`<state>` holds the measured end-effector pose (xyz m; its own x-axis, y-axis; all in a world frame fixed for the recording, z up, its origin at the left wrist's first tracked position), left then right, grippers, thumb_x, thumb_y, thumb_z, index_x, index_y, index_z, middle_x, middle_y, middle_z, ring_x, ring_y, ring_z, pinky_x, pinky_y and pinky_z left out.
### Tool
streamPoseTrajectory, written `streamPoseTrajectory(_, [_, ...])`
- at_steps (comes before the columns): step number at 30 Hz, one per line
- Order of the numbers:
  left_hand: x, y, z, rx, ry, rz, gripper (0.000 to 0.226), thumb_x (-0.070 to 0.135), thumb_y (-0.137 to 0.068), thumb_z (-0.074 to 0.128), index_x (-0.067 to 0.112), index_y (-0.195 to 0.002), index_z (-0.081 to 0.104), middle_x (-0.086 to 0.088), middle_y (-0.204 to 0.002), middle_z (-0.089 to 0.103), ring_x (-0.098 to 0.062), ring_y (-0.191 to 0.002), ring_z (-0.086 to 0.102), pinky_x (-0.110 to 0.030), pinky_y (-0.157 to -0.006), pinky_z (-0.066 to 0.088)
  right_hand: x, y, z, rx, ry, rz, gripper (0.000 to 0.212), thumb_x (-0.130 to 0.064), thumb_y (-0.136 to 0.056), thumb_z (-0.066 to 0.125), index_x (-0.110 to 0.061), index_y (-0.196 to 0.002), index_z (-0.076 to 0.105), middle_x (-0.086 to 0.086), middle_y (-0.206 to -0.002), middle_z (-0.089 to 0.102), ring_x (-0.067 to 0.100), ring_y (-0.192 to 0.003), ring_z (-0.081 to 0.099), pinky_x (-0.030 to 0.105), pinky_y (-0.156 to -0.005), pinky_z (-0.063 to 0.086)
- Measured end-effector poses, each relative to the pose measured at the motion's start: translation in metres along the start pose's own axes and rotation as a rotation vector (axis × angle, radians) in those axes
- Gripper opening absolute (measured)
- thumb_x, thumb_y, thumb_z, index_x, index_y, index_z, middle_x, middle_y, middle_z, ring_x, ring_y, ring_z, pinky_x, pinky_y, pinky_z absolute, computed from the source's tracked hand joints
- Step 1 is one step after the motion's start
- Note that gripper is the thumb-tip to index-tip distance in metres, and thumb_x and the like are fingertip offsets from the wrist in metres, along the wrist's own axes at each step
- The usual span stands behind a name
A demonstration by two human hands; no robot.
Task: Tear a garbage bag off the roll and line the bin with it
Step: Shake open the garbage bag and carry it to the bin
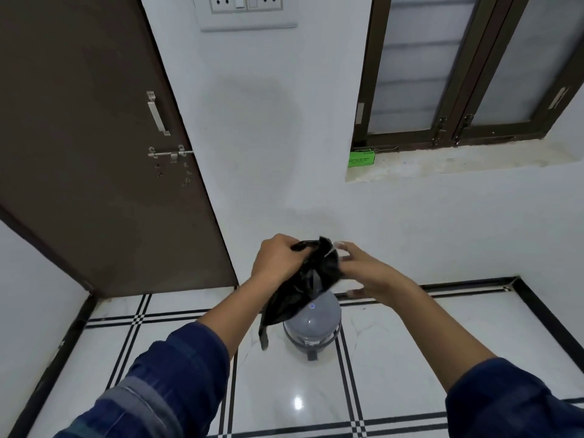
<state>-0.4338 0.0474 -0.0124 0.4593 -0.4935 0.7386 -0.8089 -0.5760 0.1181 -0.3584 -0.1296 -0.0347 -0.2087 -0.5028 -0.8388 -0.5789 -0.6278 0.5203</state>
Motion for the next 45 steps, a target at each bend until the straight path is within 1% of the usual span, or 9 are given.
streamPoseTrajectory(4, [0.003, 0.003, 0.001, 0.039, -0.099, 0.092, 0.025, 0.047, -0.073, 0.074, 0.023, -0.066, 0.071, 0.007, -0.062, 0.067, -0.013, -0.061, 0.065, -0.026, -0.056, 0.051, -0.007, 0.000, 0.013, -0.139, -0.352, 0.104, 0.063, -0.072, -0.073, 0.075, -0.018, -0.107, 0.073, 0.001, -0.103, 0.075, 0.023, -0.099, 0.073, 0.046, -0.092, 0.058])
streamPoseTrajectory(9, [-0.003, -0.007, -0.001, 0.002, -0.096, 0.193, 0.038, 0.019, -0.064, 0.088, 0.026, -0.094, 0.065, 0.004, -0.091, 0.066, -0.016, -0.086, 0.065, -0.022, -0.068, 0.046, 0.007, -0.012, 0.008, -0.004, -0.143, 0.099, 0.018, -0.007, -0.093, 0.066, -0.010, -0.108, 0.076, 0.009, -0.095, 0.070, 0.025, -0.086, 0.064, 0.042, -0.088, 0.056])
streamPoseTrajectory(13, [-0.019, -0.006, -0.008, 0.219, -0.282, 0.008, 0.045, 0.006, -0.082, 0.061, 0.013, -0.124, 0.047, -0.005, -0.113, 0.052, -0.027, -0.099, 0.054, -0.034, -0.070, 0.046, 0.013, -0.014, 0.000, 0.054, -0.194, 0.083, 0.022, -0.006, -0.095, 0.062, -0.017, -0.104, 0.079, 0.004, -0.092, 0.074, 0.022, -0.085, 0.066, 0.041, -0.087, 0.058])
streamPoseTrajectory(19, [-0.023, 0.010, 0.027, -0.097, 1.015, -0.737, 0.023, -0.001, -0.098, 0.047, 0.001, -0.098, 0.070, -0.016, -0.083, 0.071, -0.029, -0.068, 0.069, -0.034, -0.047, 0.059, 0.031, -0.006, 0.002, 0.102, -0.181, 0.166, 0.015, -0.013, -0.088, 0.067, -0.010, -0.100, 0.075, 0.004, -0.088, 0.071, 0.020, -0.079, 0.067, 0.032, -0.069, 0.056])
streamPoseTrajectory(25, [-0.028, 0.008, 0.020, -0.350, 0.165, -0.407, 0.036, 0.041, -0.070, 0.087, 0.010, -0.084, 0.076, -0.009, -0.088, 0.078, -0.025, -0.077, 0.074, -0.035, -0.077, 0.062, 0.031, -0.007, -0.024, 0.196, -0.715, 0.231, 0.009, -0.017, -0.087, 0.053, -0.012, -0.087, 0.060, 0.006, -0.079, 0.062, 0.027, -0.068, 0.057, 0.032, -0.063, 0.048])
streamPoseTrajectory(29, [-0.037, 0.021, 0.017, -0.723, 0.196, -0.381, 0.034, 0.039, -0.072, 0.092, 0.015, -0.090, 0.077, -0.008, -0.096, 0.078, -0.026, -0.091, 0.074, -0.036, -0.088, 0.059, 0.032, -0.008, -0.030, 0.140, -0.753, 0.225, 0.017, -0.017, -0.089, 0.048, -0.008, -0.094, 0.061, 0.012, -0.082, 0.065, 0.031, -0.075, 0.063, 0.036, -0.071, 0.055])
streamPoseTrajectory(35, [-0.035, -0.007, -0.017, 0.085, -0.176, -0.293, 0.024, 0.015, -0.088, 0.056, 0.016, -0.101, 0.076, -0.008, -0.102, 0.072, -0.026, -0.089, 0.062, -0.030, -0.074, 0.048, 0.031, 0.007, -0.031, -0.023, 0.049, -0.019, 0.025, -0.032, -0.081, 0.082, -0.010, -0.094, 0.078, 0.008, -0.093, 0.080, 0.023, -0.086, 0.077, 0.031, -0.078, 0.060])
streamPoseTrajectory(42, [-0.037, 0.018, 0.021, -0.408, 0.637, -0.585, 0.028, 0.006, -0.089, 0.069, 0.008, -0.116, 0.066, -0.015, -0.095, 0.074, -0.028, -0.072, 0.072, -0.038, -0.061, 0.062, 0.062, -0.014, -0.050, 0.232, -0.139, 0.133, 0.022, -0.007, -0.090, 0.066, -0.003, -0.110, 0.071, 0.021, -0.103, 0.076, 0.034, -0.095, 0.074, 0.047, -0.094, 0.059])
streamPoseTrajectory(45, [-0.024, 0.001, 0.006, -0.118, 0.871, -0.325, 0.057, -0.019, -0.083, 0.055, 0.028, -0.116, 0.064, -0.012, -0.104, 0.068, -0.027, -0.078, 0.068, -0.037, -0.064, 0.058, 0.049, -0.017, -0.056, 0.291, -0.258, 0.004, 0.040, 0.006, -0.090, 0.054, -0.020, -0.119, 0.061, 0.019, -0.097, 0.069, 0.028, -0.077, 0.065, 0.040, -0.072, 0.057])
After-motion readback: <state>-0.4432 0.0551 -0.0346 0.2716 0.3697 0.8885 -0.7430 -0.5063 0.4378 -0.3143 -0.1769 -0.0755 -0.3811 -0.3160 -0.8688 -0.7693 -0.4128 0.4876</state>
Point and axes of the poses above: each hand's wrist, its own y-axis away from the middle knuckle, its own z-axis out of the palm, x = y × z, the point moved 5 cm from there along -y, towards the middle knuckle
